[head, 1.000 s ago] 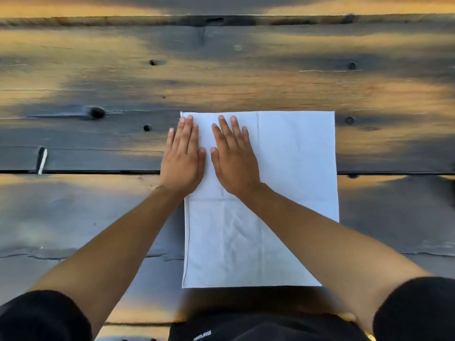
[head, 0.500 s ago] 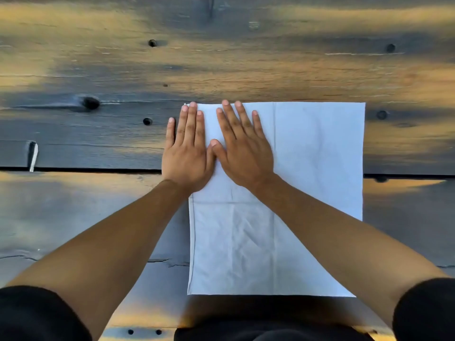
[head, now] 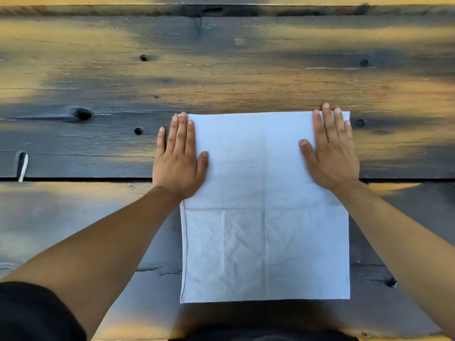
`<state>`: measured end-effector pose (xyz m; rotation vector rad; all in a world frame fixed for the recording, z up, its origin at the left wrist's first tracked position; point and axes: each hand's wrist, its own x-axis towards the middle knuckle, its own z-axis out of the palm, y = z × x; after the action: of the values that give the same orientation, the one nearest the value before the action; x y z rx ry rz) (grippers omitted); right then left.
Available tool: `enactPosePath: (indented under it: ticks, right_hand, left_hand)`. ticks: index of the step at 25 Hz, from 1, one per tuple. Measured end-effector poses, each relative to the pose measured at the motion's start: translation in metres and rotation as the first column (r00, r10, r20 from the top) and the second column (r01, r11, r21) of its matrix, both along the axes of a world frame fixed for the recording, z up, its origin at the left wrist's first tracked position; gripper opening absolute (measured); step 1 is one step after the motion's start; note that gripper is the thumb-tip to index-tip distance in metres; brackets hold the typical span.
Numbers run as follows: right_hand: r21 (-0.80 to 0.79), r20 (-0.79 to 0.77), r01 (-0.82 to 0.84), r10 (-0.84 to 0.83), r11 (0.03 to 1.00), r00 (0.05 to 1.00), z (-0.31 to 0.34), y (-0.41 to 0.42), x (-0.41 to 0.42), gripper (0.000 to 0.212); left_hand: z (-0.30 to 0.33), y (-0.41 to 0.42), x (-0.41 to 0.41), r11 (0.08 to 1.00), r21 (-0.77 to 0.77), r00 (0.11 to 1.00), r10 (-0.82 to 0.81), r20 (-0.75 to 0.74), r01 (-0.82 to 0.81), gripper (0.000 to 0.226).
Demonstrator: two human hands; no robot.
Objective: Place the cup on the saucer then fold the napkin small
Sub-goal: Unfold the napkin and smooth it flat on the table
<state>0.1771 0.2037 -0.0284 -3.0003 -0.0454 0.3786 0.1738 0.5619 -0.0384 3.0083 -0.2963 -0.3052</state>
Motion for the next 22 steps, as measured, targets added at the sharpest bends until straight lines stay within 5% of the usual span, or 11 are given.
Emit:
enactPosePath:
  ticks: [4,7,10,15,22]
  right_hand:
    - [0.082,0.040,0.169,-0.173,0.982,0.984,0.014,0.055,0.010,0.069]
    - [0.198,0.138,-0.062,0.035,0.978,0.990,0.020,0.153,0.018,0.063]
    - [0.183,0.067,-0.236,0.227,0.954,0.971,0.011,0.211,0.016,0.060]
    - [0.058,0.105,-0.261,0.254,0.964,0.962,-0.008,0.153,0.008,0.058]
    - [-0.023,0.067,-0.016,0.018,1.000,0.998,-0.013,0.006,-0.005,0.064]
  left_hand:
    - [-0.002,0.003,0.000,1.000,-0.026,1.000,-0.012,0.009,0.012,0.074]
    - [-0.001,0.003,0.000,1.000,-0.024,1.000,-0.012,0.004,0.012,0.073]
    - [-0.001,0.001,0.000,1.000,0.006,1.000,-0.004,0.012,0.003,0.070]
    - [-0.002,0.003,0.000,1.000,0.014,1.000,-0.018,-0.003,0.018,0.072]
    - [0.001,0.002,0.000,1.000,-0.010,1.000,-0.018,-0.022,0.018,0.073]
